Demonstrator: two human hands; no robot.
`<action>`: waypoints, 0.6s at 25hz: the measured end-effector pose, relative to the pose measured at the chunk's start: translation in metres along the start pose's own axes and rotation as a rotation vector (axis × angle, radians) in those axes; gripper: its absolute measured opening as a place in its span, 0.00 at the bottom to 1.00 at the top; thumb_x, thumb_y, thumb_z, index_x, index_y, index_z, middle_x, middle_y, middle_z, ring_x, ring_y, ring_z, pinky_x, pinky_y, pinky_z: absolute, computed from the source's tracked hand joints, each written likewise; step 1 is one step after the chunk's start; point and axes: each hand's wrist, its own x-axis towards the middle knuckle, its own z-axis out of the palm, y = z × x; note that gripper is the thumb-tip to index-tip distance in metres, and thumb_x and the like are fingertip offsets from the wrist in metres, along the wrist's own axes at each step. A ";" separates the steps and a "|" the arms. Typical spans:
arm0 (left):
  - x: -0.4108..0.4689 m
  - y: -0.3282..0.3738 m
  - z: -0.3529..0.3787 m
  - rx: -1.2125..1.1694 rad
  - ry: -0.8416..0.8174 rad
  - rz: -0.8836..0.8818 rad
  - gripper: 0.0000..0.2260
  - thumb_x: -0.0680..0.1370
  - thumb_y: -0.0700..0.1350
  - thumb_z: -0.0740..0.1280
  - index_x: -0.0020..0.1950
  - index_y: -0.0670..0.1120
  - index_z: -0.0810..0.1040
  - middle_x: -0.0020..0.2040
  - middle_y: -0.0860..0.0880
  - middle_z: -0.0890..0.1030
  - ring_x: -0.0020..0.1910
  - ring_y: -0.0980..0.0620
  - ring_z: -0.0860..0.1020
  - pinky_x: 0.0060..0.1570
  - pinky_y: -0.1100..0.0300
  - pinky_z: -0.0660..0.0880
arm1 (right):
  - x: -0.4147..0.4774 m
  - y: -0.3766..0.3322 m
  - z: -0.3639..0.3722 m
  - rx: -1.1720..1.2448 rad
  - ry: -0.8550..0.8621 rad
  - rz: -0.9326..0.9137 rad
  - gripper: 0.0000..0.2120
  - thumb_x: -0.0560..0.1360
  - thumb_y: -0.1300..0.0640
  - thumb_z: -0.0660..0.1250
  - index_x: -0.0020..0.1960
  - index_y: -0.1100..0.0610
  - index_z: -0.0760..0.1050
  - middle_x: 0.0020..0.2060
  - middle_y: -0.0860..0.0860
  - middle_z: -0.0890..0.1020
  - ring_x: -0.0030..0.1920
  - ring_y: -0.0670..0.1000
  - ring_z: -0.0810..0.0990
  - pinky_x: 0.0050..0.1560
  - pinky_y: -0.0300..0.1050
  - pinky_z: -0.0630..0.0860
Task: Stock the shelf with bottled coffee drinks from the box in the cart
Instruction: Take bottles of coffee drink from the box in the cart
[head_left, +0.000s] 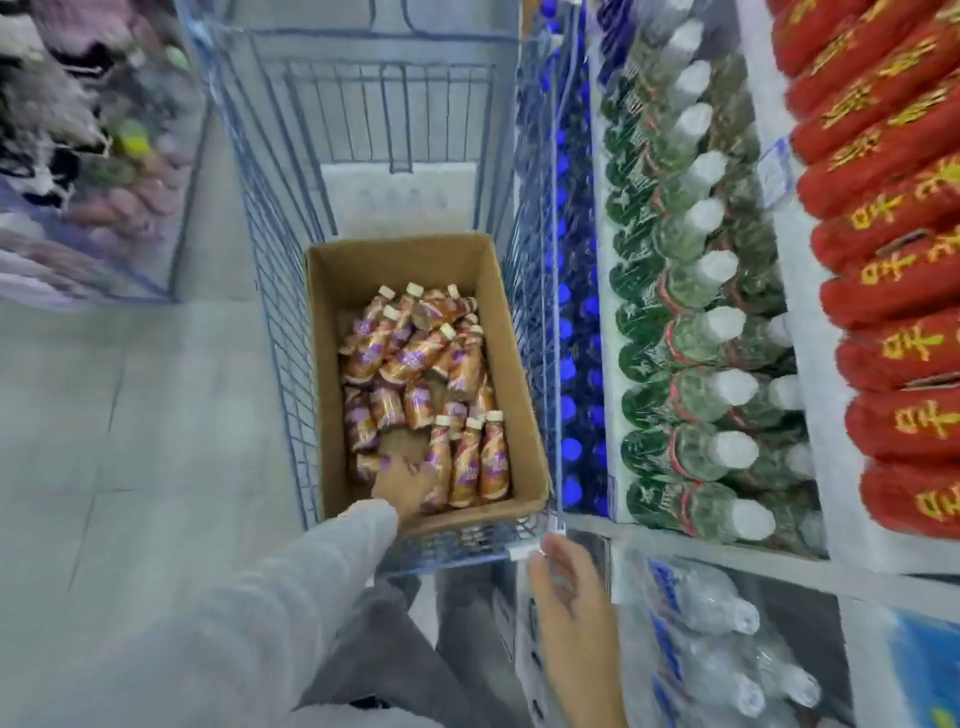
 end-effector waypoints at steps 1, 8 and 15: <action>0.012 0.001 0.008 0.004 -0.025 -0.057 0.21 0.81 0.51 0.67 0.66 0.38 0.73 0.61 0.38 0.80 0.63 0.38 0.78 0.61 0.52 0.73 | 0.005 -0.003 0.001 -0.028 -0.019 0.004 0.11 0.79 0.49 0.69 0.61 0.45 0.78 0.57 0.39 0.82 0.61 0.41 0.79 0.68 0.50 0.74; 0.076 -0.013 0.067 0.011 -0.119 -0.225 0.47 0.76 0.58 0.73 0.83 0.42 0.48 0.76 0.38 0.69 0.72 0.38 0.71 0.73 0.45 0.67 | 0.037 0.007 0.003 -0.087 -0.139 0.063 0.11 0.77 0.47 0.70 0.60 0.41 0.79 0.56 0.34 0.81 0.60 0.34 0.77 0.65 0.39 0.72; 0.052 -0.012 0.020 -0.148 -0.131 -0.166 0.36 0.75 0.58 0.74 0.78 0.47 0.64 0.68 0.45 0.76 0.65 0.44 0.76 0.69 0.46 0.71 | 0.064 -0.001 0.007 -0.173 -0.233 0.094 0.09 0.79 0.43 0.67 0.59 0.38 0.76 0.55 0.31 0.80 0.59 0.33 0.76 0.62 0.38 0.73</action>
